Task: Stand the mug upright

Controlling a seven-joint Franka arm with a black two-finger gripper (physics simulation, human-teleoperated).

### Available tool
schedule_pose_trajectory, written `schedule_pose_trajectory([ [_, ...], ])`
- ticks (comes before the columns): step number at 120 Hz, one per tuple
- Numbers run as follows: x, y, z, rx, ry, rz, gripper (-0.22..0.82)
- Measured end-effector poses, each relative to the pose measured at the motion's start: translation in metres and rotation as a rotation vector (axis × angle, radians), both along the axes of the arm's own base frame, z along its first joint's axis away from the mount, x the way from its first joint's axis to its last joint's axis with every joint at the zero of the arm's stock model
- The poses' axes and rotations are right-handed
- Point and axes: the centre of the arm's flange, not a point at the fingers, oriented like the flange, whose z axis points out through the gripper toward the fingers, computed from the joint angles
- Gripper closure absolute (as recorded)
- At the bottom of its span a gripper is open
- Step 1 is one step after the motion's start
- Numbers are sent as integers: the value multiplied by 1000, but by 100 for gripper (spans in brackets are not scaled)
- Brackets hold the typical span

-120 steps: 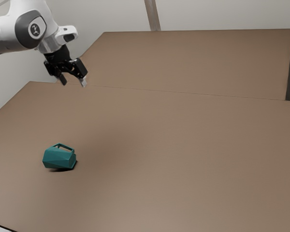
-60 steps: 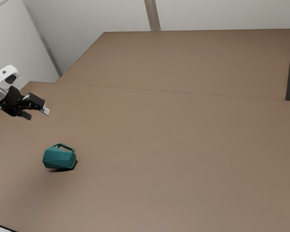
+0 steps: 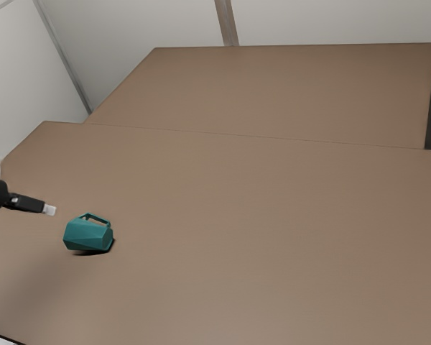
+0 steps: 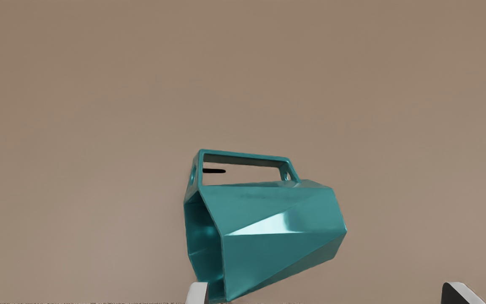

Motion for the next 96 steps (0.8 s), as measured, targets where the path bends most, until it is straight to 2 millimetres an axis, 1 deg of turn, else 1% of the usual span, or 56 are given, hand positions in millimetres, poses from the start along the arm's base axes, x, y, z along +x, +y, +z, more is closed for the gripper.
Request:
schedule_pose_trajectory([
  [11,-4,6,-16,10,-26,-60,0],
  [35,0,10,-48,18,-110,-165,0],
  [54,-10,2,-76,14,-166,-186,0],
  [60,-13,0,-82,9,-187,-182,0],
  [70,-25,0,-95,-7,-210,-162,0],
  [83,-32,2,-101,6,-240,-163,0],
  [96,-35,4,-107,20,-252,-182,0],
])
